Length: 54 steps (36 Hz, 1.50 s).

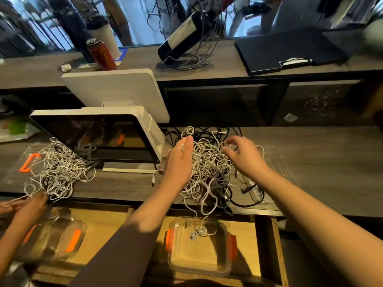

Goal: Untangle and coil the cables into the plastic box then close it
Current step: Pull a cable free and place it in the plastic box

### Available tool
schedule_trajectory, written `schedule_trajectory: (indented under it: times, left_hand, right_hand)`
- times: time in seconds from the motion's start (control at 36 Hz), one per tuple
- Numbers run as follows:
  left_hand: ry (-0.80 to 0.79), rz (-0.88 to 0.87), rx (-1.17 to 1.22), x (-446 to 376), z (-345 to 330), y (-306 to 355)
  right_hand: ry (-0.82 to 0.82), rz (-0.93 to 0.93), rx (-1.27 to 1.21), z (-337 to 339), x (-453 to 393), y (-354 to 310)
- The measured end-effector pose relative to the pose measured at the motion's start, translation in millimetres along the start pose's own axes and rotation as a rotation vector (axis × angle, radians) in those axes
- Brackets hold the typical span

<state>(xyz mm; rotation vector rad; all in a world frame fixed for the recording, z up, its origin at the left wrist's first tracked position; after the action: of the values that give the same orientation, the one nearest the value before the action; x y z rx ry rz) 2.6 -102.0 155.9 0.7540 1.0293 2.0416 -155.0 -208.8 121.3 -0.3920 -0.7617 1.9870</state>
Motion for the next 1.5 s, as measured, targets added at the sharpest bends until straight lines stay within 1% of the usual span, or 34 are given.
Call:
schedule_trajectory:
  times: [0.06, 0.08, 0.14, 0.17, 0.22, 0.28, 0.31, 0.39, 0.47, 0.53, 0.58, 0.64, 0.69, 0.78, 0.83, 0.92, 1.0, 1.06, 1.08, 1.17, 1.19, 1.22, 1.28, 1.33, 1.39, 1.42, 1.44, 1.47, 1.5]
  left_hand:
    - [-0.032, -0.002, -0.024, 2, -6, 3]
    - [-0.062, 0.009, -0.008, 2, -9, 4]
    - [-0.128, 0.064, 0.116, 4, -14, 7]
    - [-0.150, 0.106, 0.181, 5, -15, 6]
    - [-0.134, 0.125, 0.253, 6, -14, 7]
    - [-0.082, 0.093, 0.267, 7, -10, 13]
    - [-0.071, 0.085, 0.255, 8, -9, 14]
    - [-0.068, 0.071, 0.232, 10, -8, 16]
    - [-0.060, 0.057, 0.183, 11, -6, 16]
    - [-0.059, 0.053, 0.169, 10, -7, 13]
    - [-0.048, 0.044, 0.210, 8, -4, 12]
    - [-0.038, 0.014, 0.289, 8, 0, 12]
    - [-0.030, 0.009, 0.368, 5, 2, 9]
    - [0.003, 0.064, 0.533, 2, 8, -2]
    - [0.048, 0.108, 0.608, 1, 13, -10]
    - [0.081, 0.155, 0.573, 1, 16, -17]
    - [0.023, 0.213, 0.464, -1, 18, -26]
    - [-0.103, 0.217, 0.316, -1, 18, -29]
    - [-0.194, 0.211, 0.269, 0, 17, -28]
    - [-0.475, 0.188, 0.103, 7, 16, -25]
    - [-0.525, 0.179, 0.009, 9, 15, -25]
    - [-0.535, 0.159, -0.069, 10, 14, -23]
    - [-0.454, 0.079, -0.100, 10, 13, -14]
    - [-0.356, -0.048, -0.012, 12, 11, 2]
    - [-0.362, -0.139, 0.016, 18, 7, 19]
    - [-0.369, -0.170, -0.014, 20, 4, 25]
    - [-0.333, -0.198, -0.051, 23, 2, 31]
    - [-0.235, -0.220, -0.087, 23, 2, 34]
    - [-0.085, -0.242, -0.103, 24, 5, 36]
  right_hand:
    - [0.062, 0.102, -0.214, 2, 9, -23]
    - [0.055, 0.156, -0.302, 1, 15, -35]
    - [-0.012, 0.242, -0.433, -2, 25, -55]
    - [-0.047, 0.257, -0.511, -5, 29, -62]
    - [-0.079, 0.179, -0.699, -12, 34, -67]
    - [-0.118, 0.017, -0.828, -21, 36, -62]
    - [-0.162, -0.030, -0.848, -25, 37, -60]
    - [-0.260, -0.031, -0.838, -32, 42, -57]
    - [-0.227, -0.021, -0.940, -31, 45, -55]
    - [-0.169, -0.014, -0.900, -26, 44, -53]
    - [-0.097, -0.036, -0.859, -20, 40, -50]
    - [-0.012, -0.090, -0.908, -13, 36, -45]
    - [0.047, -0.146, -1.064, -5, 33, -38]
    - [0.029, -0.208, -1.443, 5, 32, -33]
    - [0.037, -0.233, -1.566, 13, 32, -30]
    - [0.090, -0.244, -1.546, 19, 30, -22]
    - [0.097, -0.202, -1.539, 21, 28, -14]
    - [0.085, -0.164, -1.534, 22, 28, -15]
    - [0.077, -0.143, -1.523, 24, 29, -17]
    - [0.026, -0.004, -1.360, 31, 31, -27]
    - [-0.006, 0.028, -1.299, 32, 33, -30]
    - [-0.046, 0.044, -1.250, 32, 34, -34]
    - [-0.130, 0.079, -1.116, 33, 35, -39]
    - [-0.195, 0.121, -0.902, 34, 37, -44]
    - [-0.235, 0.156, -0.764, 35, 38, -49]
    - [-0.240, 0.159, -0.748, 34, 39, -51]
    - [-0.228, 0.133, -0.775, 33, 39, -53]
    - [-0.203, 0.078, -0.839, 33, 39, -54]
    - [-0.173, 0.013, -0.915, 33, 39, -54]
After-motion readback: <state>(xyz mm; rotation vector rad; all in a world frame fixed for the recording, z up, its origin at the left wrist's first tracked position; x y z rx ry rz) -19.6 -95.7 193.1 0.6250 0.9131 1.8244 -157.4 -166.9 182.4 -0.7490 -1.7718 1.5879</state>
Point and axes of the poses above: each hand's wrist, its own x-axis away from the middle knuckle, its own z-axis out of the back of the hand, y = z × x, the point moved 4 cm from there along -x, towards the middle knuckle, and after that the axes turned 5 degrees about z, right-handed, at the moved point
